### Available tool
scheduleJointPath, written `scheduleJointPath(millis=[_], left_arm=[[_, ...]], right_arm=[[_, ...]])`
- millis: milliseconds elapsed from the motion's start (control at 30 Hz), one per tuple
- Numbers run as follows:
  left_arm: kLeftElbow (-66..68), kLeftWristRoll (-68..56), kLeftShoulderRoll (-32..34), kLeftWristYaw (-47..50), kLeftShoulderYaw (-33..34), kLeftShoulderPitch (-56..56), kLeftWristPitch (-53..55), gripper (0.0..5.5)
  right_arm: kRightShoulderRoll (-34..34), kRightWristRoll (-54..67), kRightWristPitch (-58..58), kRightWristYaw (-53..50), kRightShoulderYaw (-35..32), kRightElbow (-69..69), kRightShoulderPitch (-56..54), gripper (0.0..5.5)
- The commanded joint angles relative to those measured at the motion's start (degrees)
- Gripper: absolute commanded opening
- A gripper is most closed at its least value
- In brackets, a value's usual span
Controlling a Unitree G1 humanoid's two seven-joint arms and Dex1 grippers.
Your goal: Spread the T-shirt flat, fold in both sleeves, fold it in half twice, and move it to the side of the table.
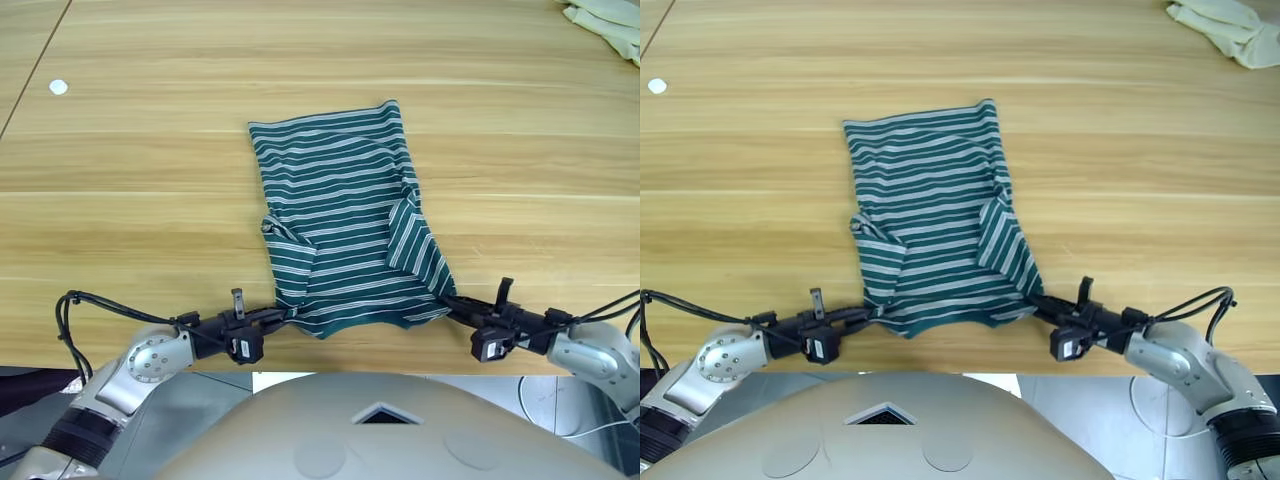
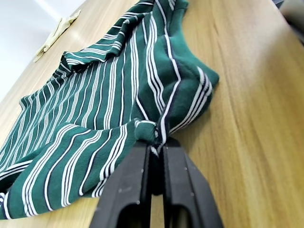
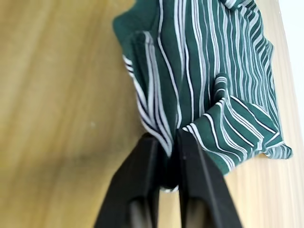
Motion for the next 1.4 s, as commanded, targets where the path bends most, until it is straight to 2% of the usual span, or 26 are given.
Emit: scheduleJointPath(millis=[33, 233, 533, 767, 933, 1033, 1133, 1300, 1400], left_arm=[[4.4, 2.9, 0.5, -0.6, -1.2, 2.7, 1.7, 0.13], [6.0, 2.3, 1.4, -0.1, -0.4, 2.3, 0.6, 0.13], [4.3, -1.9, 7.6, -0.6, 5.1, 9.3, -0.5, 0.12], [2.6, -4.3, 5.6, 0.4, 7.9, 8.7, 0.1, 0.11], [-6.7, -13.1, 4.2, -0.3, 8.8, 8.0, -1.0, 0.11], [-8.9, -17.4, 1.0, 1.2, 11.0, 2.4, 0.7, 0.11], [-5.8, -15.4, -2.9, 3.3, 12.5, -5.9, 4.4, 0.11], [-0.1, -13.3, -7.9, 4.7, 13.1, -17.1, 9.8, 0.11], [9.5, -9.2, -11.5, 6.7, 11.8, -25.5, 12.0, 0.11]], right_arm=[[0.3, -0.7, 0.3, 0.8, 0.4, -0.3, 1.0, 0.00], [1.2, -0.8, 1.2, -0.3, -0.3, -0.8, 1.5, 0.00], [3.4, 0.5, 4.2, 0.1, -1.1, -8.0, 7.0, 0.00], [5.0, 3.2, 4.7, -0.6, -2.2, -11.3, 9.4, 0.00], [4.1, 10.3, 6.3, 0.6, -6.1, -15.7, 10.6, 0.00], [5.0, 16.1, 9.3, 1.8, -6.8, -17.6, 5.1, 0.00], [7.4, 18.4, 12.4, 3.1, -5.0, -15.6, -3.3, 0.00], [15.5, 14.9, 18.3, 2.8, -0.7, -7.8, -21.3, 0.00], [21.4, 10.9, 20.5, -0.1, 1.5, 1.4, -32.4, 0.00]])
